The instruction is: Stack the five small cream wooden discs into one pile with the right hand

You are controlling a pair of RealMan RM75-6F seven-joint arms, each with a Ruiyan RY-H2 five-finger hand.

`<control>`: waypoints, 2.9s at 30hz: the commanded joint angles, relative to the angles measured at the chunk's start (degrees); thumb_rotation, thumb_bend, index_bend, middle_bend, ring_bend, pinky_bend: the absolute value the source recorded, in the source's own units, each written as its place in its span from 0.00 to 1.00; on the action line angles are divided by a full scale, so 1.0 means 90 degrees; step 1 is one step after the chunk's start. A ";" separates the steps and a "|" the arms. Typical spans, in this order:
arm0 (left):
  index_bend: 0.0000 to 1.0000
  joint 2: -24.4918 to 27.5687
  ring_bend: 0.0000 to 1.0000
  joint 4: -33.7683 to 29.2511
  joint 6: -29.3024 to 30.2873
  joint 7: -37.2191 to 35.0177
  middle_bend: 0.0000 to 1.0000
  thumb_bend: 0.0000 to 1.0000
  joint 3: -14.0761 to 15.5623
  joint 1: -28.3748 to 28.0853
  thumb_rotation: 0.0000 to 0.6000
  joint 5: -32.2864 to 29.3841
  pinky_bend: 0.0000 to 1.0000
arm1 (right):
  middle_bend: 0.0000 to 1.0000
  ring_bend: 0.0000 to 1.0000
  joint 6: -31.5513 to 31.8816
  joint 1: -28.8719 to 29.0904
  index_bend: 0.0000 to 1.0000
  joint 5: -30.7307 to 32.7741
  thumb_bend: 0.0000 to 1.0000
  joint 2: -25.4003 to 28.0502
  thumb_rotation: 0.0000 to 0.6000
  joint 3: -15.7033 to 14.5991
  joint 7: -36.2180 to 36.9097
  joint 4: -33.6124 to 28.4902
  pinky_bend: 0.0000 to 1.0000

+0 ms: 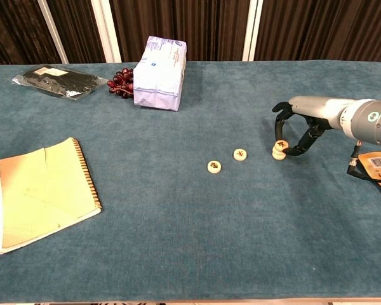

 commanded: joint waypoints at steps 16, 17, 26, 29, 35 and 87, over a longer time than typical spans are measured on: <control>0.16 0.0003 0.00 -0.0011 0.0004 0.0006 0.00 0.49 -0.0001 0.0002 1.00 -0.0001 0.00 | 0.00 0.00 -0.0003 0.0038 0.47 0.0080 0.41 0.0051 1.00 -0.0028 -0.0040 -0.0079 0.00; 0.16 0.0002 0.00 -0.0011 0.0005 0.0006 0.00 0.49 -0.0001 0.0003 1.00 -0.0002 0.00 | 0.00 0.00 -0.0003 0.0041 0.46 0.0084 0.41 0.0048 1.00 -0.0029 -0.0038 -0.0075 0.00; 0.17 0.0003 0.00 -0.0012 -0.0006 0.0001 0.00 0.49 -0.0003 0.0000 1.00 -0.0010 0.00 | 0.00 0.00 0.0026 0.0047 0.46 0.0083 0.41 0.0034 1.00 -0.0040 -0.0029 -0.0051 0.00; 0.16 0.0001 0.00 -0.0010 0.0003 0.0000 0.00 0.49 -0.0004 0.0002 1.00 -0.0005 0.00 | 0.00 0.00 0.0058 0.0041 0.46 0.0069 0.41 0.0044 1.00 -0.0017 0.0001 -0.0066 0.00; 0.17 0.0000 0.00 -0.0013 -0.0001 0.0005 0.00 0.49 0.0000 0.0001 1.00 -0.0004 0.00 | 0.00 0.00 0.0078 0.0052 0.46 0.0039 0.41 0.0082 1.00 -0.0005 0.0003 -0.0127 0.00; 0.17 0.0030 0.00 -0.0032 -0.0040 -0.0131 0.00 0.49 -0.0007 0.0003 1.00 -0.0027 0.00 | 0.00 0.00 0.0663 0.0489 0.44 -0.0037 0.41 -0.0965 1.00 0.0006 -0.1009 0.0056 0.00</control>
